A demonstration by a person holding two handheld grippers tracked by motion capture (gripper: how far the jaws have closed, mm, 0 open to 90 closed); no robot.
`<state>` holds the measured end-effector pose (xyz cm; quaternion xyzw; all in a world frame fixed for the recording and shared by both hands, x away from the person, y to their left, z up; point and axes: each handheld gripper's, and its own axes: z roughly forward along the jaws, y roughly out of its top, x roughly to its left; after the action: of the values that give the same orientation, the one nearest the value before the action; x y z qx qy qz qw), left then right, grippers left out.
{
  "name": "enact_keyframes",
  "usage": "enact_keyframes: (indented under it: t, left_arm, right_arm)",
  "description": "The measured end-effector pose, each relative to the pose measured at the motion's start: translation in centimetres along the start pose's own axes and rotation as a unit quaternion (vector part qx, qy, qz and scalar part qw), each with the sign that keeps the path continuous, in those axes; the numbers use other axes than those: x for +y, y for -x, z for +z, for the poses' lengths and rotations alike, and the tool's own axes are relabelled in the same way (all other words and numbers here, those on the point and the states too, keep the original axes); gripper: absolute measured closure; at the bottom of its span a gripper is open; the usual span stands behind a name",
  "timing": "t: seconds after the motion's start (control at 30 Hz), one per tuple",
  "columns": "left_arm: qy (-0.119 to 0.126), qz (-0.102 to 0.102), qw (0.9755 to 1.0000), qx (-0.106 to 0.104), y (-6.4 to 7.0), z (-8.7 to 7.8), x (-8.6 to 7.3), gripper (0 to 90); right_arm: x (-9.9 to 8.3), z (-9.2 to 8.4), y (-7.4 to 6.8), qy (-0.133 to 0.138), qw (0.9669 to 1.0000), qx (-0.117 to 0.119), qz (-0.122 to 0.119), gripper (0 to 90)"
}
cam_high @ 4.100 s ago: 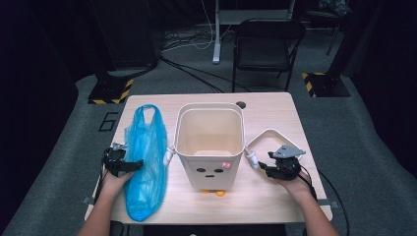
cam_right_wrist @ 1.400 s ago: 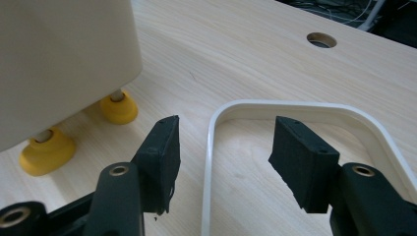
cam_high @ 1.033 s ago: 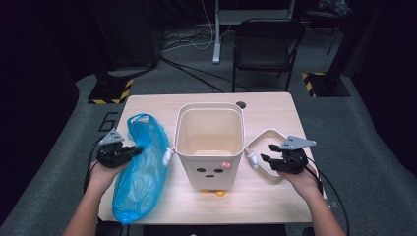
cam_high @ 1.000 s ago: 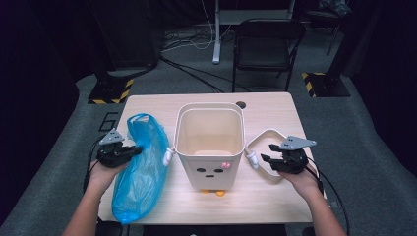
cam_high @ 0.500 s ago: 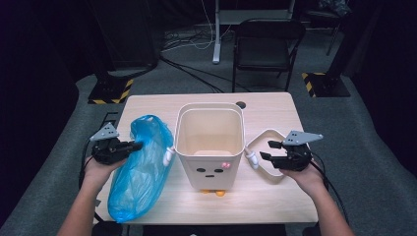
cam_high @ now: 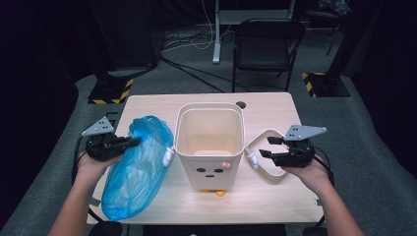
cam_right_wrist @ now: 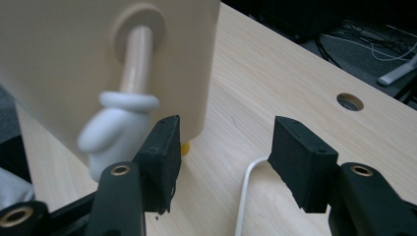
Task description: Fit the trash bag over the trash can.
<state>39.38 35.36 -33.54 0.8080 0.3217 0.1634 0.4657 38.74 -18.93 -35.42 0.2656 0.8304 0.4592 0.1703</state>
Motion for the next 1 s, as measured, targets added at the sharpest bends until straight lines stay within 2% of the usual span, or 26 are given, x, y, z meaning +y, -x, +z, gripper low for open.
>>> enact_keyframes:
  t: [0.1, 0.43, 0.57, 1.0]
  left_arm:
    - [0.002, 0.008, 1.0, -0.005, 0.2, -0.4, 0.8, 84.6]
    - [0.036, 0.027, 0.9986, -0.029, 1.1, -2.3, 3.5, 85.1]
    - [0.041, 0.038, 0.9979, -0.032, 1.6, -2.7, 4.5, 85.2]
    - [0.064, 0.063, 0.9947, -0.049, 3.0, -3.5, 7.2, 85.7]
  right_arm:
    - [0.9, -0.5, -0.2, 0.008, 0.9999, 0.013, -0.003, 43.7]
    - [3.4, -1.9, -0.9, 0.038, 0.9977, 0.055, -0.008, 43.1]
    - [4.1, -2.2, -1.1, 0.043, 0.997, 0.065, -0.006, 42.9]
    - [6.1, -2.6, -2.4, 0.052, 0.9947, 0.084, -0.026, 42.3]
